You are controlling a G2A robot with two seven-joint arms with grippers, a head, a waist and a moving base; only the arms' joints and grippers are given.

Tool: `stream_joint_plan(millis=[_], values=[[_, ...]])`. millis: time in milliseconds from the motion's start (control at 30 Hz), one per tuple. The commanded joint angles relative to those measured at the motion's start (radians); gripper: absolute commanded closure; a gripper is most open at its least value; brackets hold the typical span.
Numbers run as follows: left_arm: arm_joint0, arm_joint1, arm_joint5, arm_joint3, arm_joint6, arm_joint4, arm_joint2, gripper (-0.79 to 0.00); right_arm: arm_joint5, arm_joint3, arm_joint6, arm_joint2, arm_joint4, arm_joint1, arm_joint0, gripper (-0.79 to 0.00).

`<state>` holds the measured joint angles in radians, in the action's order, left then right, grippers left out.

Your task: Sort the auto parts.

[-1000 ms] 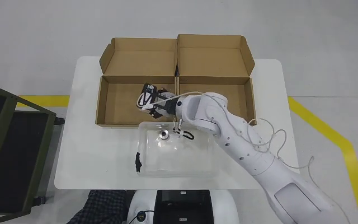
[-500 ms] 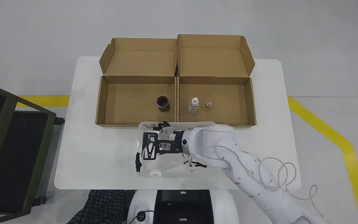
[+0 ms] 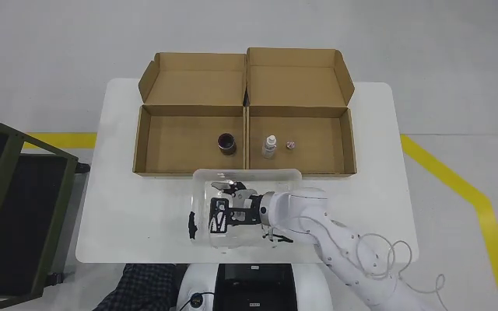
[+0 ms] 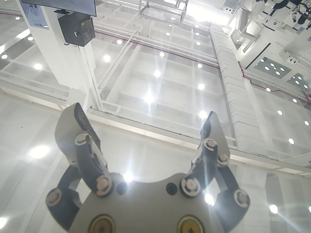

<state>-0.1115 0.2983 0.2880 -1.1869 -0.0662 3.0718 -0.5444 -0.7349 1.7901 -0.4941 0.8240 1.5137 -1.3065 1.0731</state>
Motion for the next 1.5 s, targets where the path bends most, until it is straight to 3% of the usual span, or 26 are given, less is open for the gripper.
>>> stream_joint_plan(millis=[0, 800, 1367, 1467], values=[[0.000, 0.000, 0.000, 0.000, 0.000, 0.000, 0.000, -0.785, 0.004, -0.009, 0.008, 0.003, 0.009, 0.001, -0.001, -0.529], [0.000, 0.000, 0.000, 0.000, 0.000, 0.000, 0.000, -0.785, 0.038, -0.181, 0.036, -0.023, 0.036, -0.012, -0.073, -0.505], [0.000, 0.000, 0.000, 0.000, 0.000, 0.000, 0.000, -0.785, 0.067, -0.256, 0.017, -0.065, -0.012, -0.037, -0.121, -0.323], [0.000, 0.000, 0.000, 0.000, 0.000, 0.000, 0.000, -0.785, 0.066, -0.263, 0.010, -0.068, -0.014, -0.038, -0.124, -0.249]])
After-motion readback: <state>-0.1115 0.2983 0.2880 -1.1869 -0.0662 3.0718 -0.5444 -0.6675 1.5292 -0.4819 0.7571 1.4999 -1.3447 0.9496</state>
